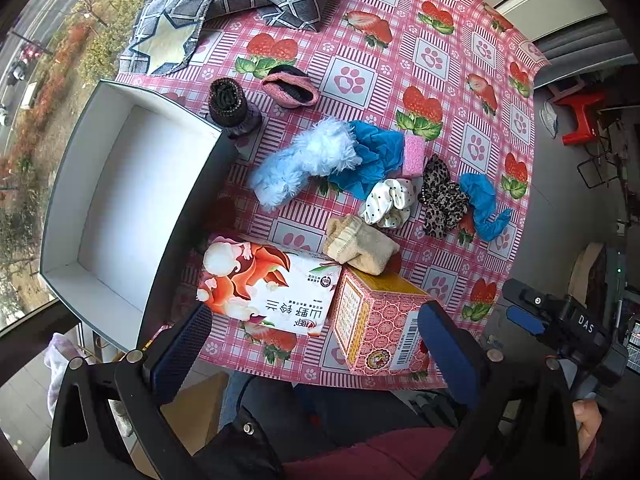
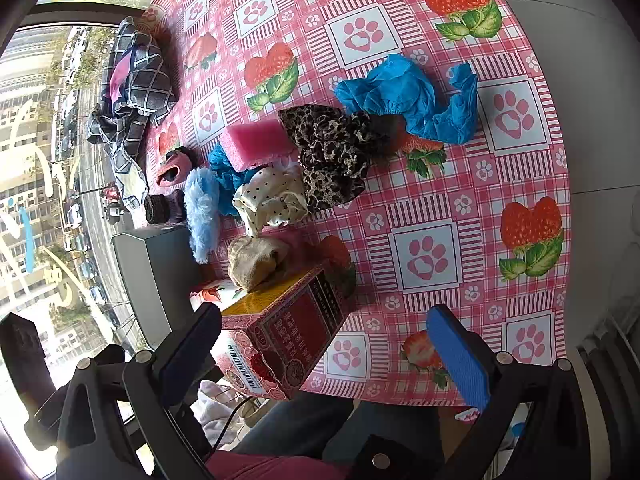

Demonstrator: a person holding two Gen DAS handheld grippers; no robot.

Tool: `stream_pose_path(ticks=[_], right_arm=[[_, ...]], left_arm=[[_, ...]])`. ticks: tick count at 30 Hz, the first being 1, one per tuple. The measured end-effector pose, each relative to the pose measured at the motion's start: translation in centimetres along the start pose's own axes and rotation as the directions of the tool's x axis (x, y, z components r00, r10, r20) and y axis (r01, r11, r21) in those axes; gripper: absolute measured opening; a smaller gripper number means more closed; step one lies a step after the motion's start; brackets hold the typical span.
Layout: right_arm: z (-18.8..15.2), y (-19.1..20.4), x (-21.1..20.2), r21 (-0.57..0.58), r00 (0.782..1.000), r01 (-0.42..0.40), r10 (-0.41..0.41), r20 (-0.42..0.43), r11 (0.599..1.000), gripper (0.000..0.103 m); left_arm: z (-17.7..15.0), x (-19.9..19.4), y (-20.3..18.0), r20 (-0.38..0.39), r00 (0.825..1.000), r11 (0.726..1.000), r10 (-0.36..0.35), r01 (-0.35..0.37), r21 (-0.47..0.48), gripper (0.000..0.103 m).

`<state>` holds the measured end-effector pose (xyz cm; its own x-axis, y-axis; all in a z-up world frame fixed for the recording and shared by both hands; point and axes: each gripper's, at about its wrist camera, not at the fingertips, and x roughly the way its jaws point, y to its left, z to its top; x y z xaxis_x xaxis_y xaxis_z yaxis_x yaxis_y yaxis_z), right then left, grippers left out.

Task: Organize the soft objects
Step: 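Move both grippers toward the soft items on the tablecloth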

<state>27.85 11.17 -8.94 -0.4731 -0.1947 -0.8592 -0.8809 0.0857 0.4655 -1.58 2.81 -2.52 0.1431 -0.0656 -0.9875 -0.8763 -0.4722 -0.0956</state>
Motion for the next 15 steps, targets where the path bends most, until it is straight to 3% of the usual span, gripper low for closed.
stream_pose_path(ticks=[8, 15], right_arm=[[0.5, -1.9, 0.5, 0.040, 1.000, 0.024, -0.024, -0.005, 0.999, 0.103], [1.2, -3.4, 0.7, 0.064, 0.998, 0.066, -0.066, -0.005, 0.996, 0.103]], left_arm=[[3.2, 2.1, 0.9, 0.011, 0.999, 0.999, 0.034, -0.034, 0.009, 0.103], [7.9, 4.0, 0.1, 0.056, 0.997, 0.997, 0.056, -0.058, 0.044, 0.103]])
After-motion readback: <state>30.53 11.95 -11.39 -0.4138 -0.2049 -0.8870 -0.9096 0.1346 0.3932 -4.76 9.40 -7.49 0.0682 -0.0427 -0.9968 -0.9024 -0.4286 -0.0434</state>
